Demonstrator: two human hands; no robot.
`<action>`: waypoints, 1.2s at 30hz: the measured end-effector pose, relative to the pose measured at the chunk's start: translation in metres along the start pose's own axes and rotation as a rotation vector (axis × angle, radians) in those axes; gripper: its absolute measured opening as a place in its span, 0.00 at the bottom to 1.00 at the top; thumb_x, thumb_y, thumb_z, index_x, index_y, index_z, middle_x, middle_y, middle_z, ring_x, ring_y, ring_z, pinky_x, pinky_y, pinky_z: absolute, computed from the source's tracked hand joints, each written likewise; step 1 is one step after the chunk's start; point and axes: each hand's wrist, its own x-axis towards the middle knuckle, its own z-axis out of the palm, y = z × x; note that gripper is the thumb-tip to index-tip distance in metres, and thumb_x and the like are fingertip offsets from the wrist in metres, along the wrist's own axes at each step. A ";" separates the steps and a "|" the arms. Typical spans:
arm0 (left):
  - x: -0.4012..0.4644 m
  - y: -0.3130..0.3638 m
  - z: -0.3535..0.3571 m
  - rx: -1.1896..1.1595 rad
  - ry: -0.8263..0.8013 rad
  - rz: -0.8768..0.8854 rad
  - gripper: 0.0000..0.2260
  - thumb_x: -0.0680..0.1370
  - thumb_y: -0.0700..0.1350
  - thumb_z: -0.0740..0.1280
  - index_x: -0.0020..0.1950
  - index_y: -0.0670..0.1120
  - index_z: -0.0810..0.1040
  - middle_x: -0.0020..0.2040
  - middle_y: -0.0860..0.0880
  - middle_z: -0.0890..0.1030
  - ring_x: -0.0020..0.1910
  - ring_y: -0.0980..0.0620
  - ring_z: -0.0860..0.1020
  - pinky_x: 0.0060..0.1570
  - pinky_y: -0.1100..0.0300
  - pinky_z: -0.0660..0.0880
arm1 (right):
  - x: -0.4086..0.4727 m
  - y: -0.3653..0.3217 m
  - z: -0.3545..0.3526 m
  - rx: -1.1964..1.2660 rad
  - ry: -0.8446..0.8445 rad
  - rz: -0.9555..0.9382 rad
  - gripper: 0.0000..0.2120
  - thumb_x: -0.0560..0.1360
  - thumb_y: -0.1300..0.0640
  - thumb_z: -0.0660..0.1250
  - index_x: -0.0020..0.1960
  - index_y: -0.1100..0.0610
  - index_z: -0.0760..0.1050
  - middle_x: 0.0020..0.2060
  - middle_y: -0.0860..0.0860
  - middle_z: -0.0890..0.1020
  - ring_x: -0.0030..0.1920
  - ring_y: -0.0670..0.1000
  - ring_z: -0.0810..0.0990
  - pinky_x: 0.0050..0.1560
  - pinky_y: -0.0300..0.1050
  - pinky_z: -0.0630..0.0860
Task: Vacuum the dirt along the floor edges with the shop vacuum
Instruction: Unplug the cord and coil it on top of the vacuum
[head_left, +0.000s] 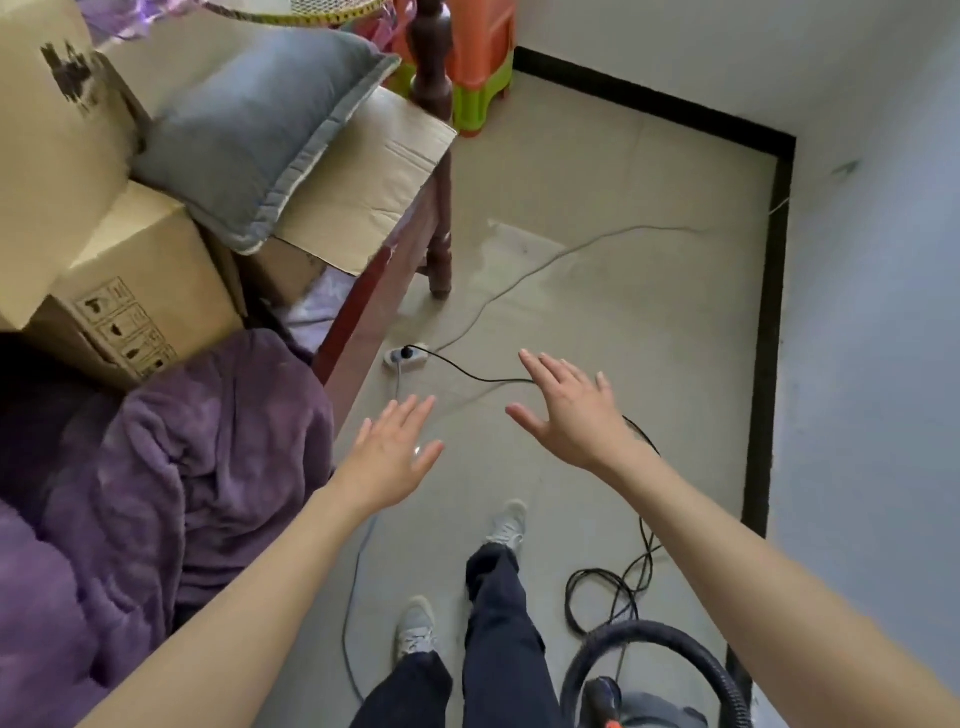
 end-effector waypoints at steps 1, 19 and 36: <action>0.014 -0.002 0.003 -0.004 -0.018 -0.016 0.27 0.82 0.54 0.53 0.78 0.51 0.47 0.78 0.49 0.50 0.77 0.49 0.48 0.73 0.48 0.47 | 0.016 0.007 0.003 -0.003 -0.019 -0.005 0.33 0.79 0.38 0.54 0.79 0.47 0.47 0.78 0.50 0.56 0.77 0.52 0.53 0.74 0.61 0.50; 0.382 -0.181 0.230 -0.095 0.009 -0.289 0.28 0.81 0.52 0.57 0.78 0.48 0.50 0.78 0.46 0.51 0.77 0.48 0.50 0.74 0.49 0.51 | 0.422 0.105 0.296 0.078 -0.259 -0.105 0.23 0.82 0.49 0.54 0.75 0.54 0.59 0.69 0.55 0.70 0.69 0.58 0.67 0.67 0.52 0.63; 0.553 -0.309 0.327 -0.125 0.251 -0.320 0.31 0.80 0.51 0.59 0.77 0.42 0.49 0.78 0.45 0.50 0.77 0.47 0.47 0.74 0.52 0.47 | 0.592 0.096 0.421 0.517 -0.112 -0.271 0.11 0.80 0.57 0.60 0.48 0.61 0.79 0.32 0.54 0.72 0.36 0.54 0.70 0.36 0.47 0.62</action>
